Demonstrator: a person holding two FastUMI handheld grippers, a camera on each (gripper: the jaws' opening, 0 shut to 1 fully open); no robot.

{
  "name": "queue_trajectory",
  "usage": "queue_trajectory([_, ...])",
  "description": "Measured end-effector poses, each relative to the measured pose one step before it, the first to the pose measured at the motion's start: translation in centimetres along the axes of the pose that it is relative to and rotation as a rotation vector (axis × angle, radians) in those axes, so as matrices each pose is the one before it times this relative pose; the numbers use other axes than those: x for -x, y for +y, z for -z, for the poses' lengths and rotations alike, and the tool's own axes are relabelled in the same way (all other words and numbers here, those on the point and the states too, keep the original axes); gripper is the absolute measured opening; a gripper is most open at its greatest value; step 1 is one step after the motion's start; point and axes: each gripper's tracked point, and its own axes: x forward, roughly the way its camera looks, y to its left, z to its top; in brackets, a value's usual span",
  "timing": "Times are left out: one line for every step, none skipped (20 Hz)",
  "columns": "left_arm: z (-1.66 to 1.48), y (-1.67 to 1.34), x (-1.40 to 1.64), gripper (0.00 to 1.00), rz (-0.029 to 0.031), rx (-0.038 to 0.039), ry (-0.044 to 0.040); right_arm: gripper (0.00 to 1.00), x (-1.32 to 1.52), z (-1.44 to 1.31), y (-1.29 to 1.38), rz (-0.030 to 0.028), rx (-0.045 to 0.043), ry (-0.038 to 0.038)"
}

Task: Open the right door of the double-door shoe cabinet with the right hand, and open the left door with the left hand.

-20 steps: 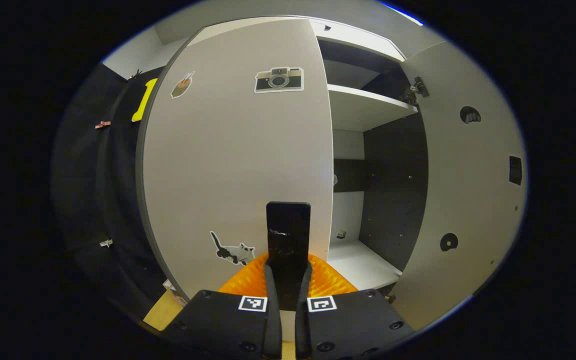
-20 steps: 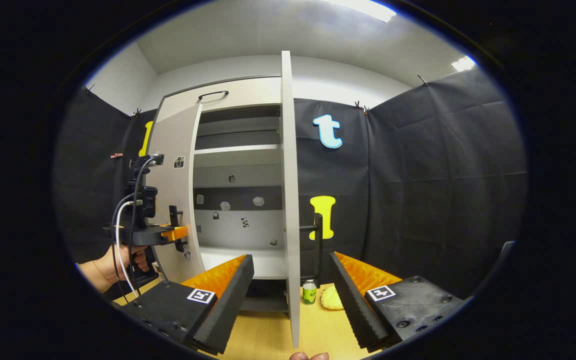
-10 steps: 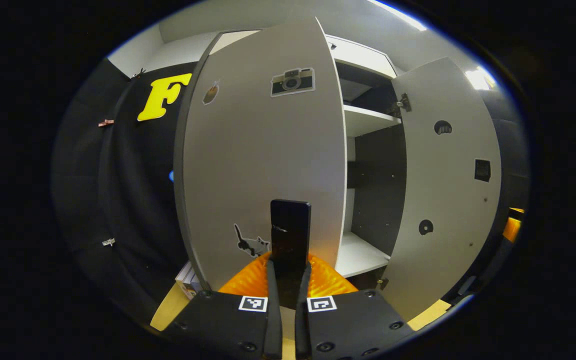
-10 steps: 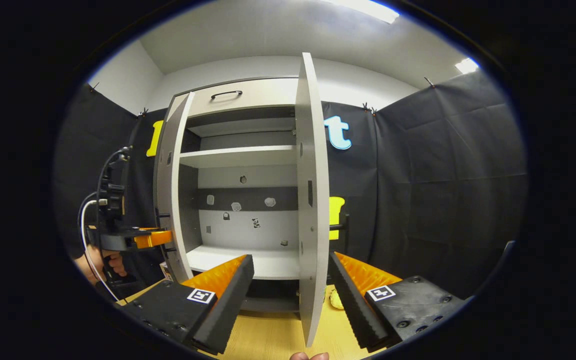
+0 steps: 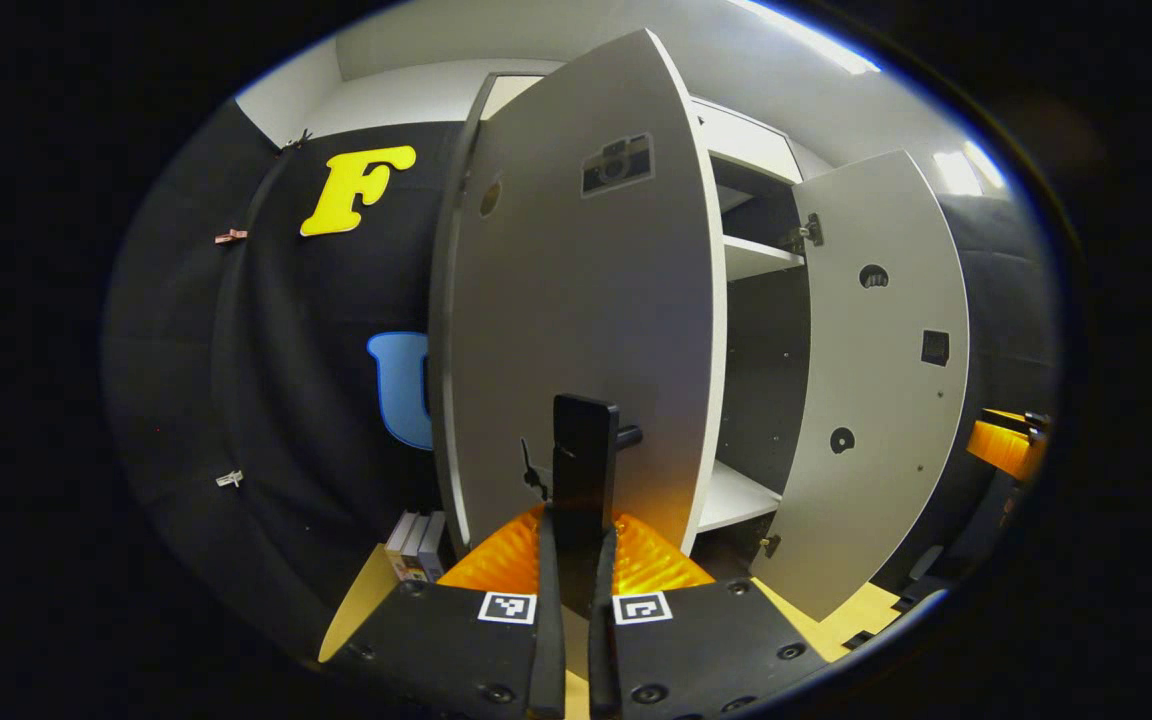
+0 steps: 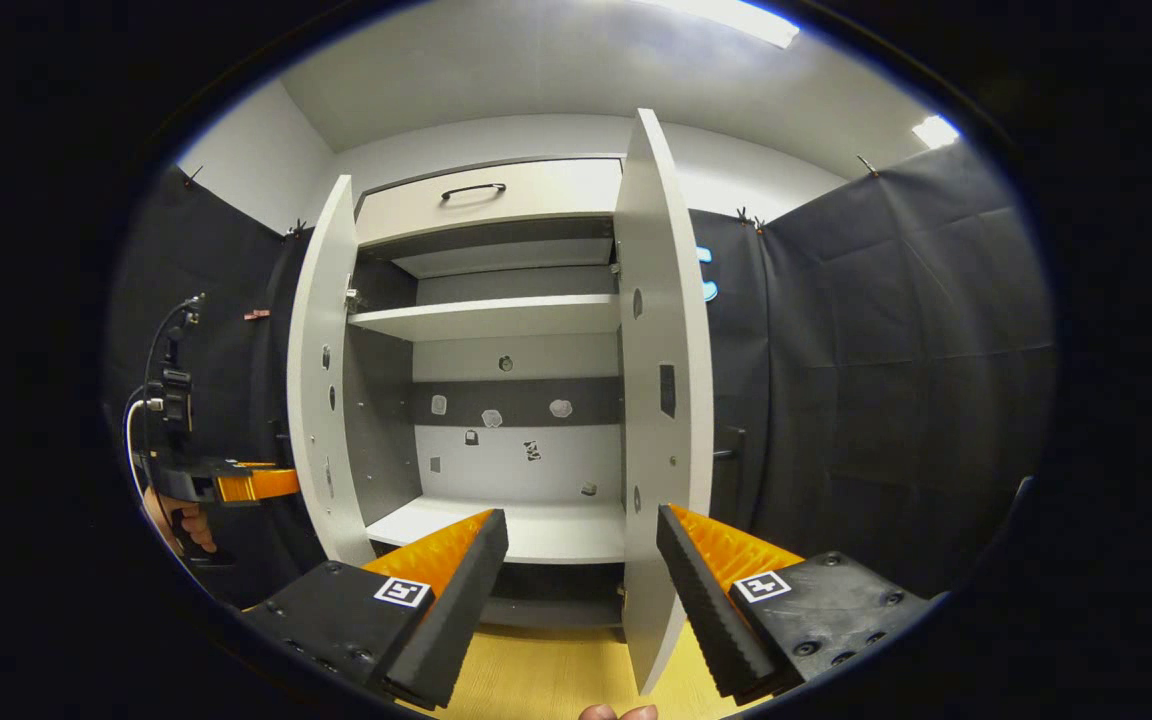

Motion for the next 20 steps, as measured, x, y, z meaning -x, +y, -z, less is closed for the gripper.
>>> queue_trajectory([0.101,0.644,0.327,0.14,0.00033,-0.00509,0.00119,0.94,-0.045,0.159,0.437,-0.00551,-0.00127,0.00306])
queue_trajectory([-0.079,0.646,0.408,0.14,-0.0006,-0.00157,-0.00339,0.94,-0.11,0.16,0.456,-0.00673,-0.00259,0.00181])
queue_trajectory([0.046,0.61,0.304,0.14,-0.00659,0.00304,-0.00317,0.94,-0.082,0.229,0.443,-0.00698,-0.00353,0.00417])
queue_trajectory([0.01,0.882,0.299,0.13,-0.01165,0.00053,-0.0051,0.94,-0.048,0.126,0.517,-0.00813,-0.00136,0.00256])
queue_trajectory([-0.005,0.832,0.394,0.13,-0.01271,-0.0022,-0.00292,0.94,-0.088,0.172,0.39,-0.005,-0.00021,0.00402])
queue_trajectory([0.003,0.861,0.262,0.13,-0.01353,-0.00194,-0.0024,0.94,-0.201,-0.001,0.285,-0.00768,-0.00052,0.00211])
queue_trajectory([-0.045,0.932,0.268,0.14,-0.01597,0.00303,-0.00331,0.94,-0.087,0.064,0.325,-0.00439,0.00055,0.00107])
queue_trajectory([-0.06,1.053,0.167,0.13,-0.01935,0.00392,-0.00311,0.98,-0.045,0.081,0.399,-0.00775,0.00008,0.00138])
queue_trajectory([-0.085,1.188,0.069,0.11,-0.0245,0.00319,0.00051,0.94,-0.049,0.11,0.255,-0.00527,0.00001,0.00133])
queue_trajectory([0.129,1.303,0.026,0.11,-0.02664,0.0004,0.00466,0.98,-0.046,-0.06,0.314,-0.00757,-0.00029,0.00086])
queue_trajectory([0.028,1.396,-0.021,0.1,-0.03371,-0.00346,0.00558,0.94,-0.029,0.067,0.166,-0.00554,-0.00034,0.00105])
queue_trajectory([0.17,1.472,0.079,0.12,-0.00824,0.00863,0.00365,0.94,0.098,-0.049,0.299,-0.00727,-0.00033,-0.00004])
queue_trajectory([0.165,-0.251,0.232,0.05,0.03656,0.0464,0.0172,0.94,-0.024,0.144,0.168,-0.00593,0.00052,0.00361])
queue_trajectory([0.074,-0.382,-0.178,0.05,0.02663,0.04029,0.00672,0.94,-0.156,0.144,0.196,-0.00466,0.00008,0.00217])
queue_trajectory([-0.036,-0.034,0.114,0.1,0.00701,0.01004,-0.0025,0.99,-0.017,0.112,0.114,-0.00392,0.00028,0.00104])
queue_trajectory([0.05,0.283,-0.015,0.1,-0.00518,-0.01098,-0.00362,0.94,-0.026,-0.014,0.223,-0.00056,-0.00014,0.00061])
queue_trajectory([-0.02,0.244,0.121,0.1,-0.01575,-0.02414,-0.004,0.94,0.0,-0.014,0.104,-0.00135,-0.00102,0.00024])
queue_trajectory([0.095,-0.011,0.122,0.1,-0.01251,-0.02696,-0.0016,0.94,-0.016,0.019,0.126,-0.00156,-0.00125,0.00246])
queue_trajectory([0.049,-0.09,0.189,0.1,-0.00774,-0.01992,0.00265,0.94,0.101,0.052,0.022,-0.00106,-0.00064,0.00278])
queue_trajectory([0.072,-0.107,0.177,0.1,-0.00702,-0.01543,0.00243,0.94,-0.09,0.111,0.103,0.00036,0.00097,0.00133])
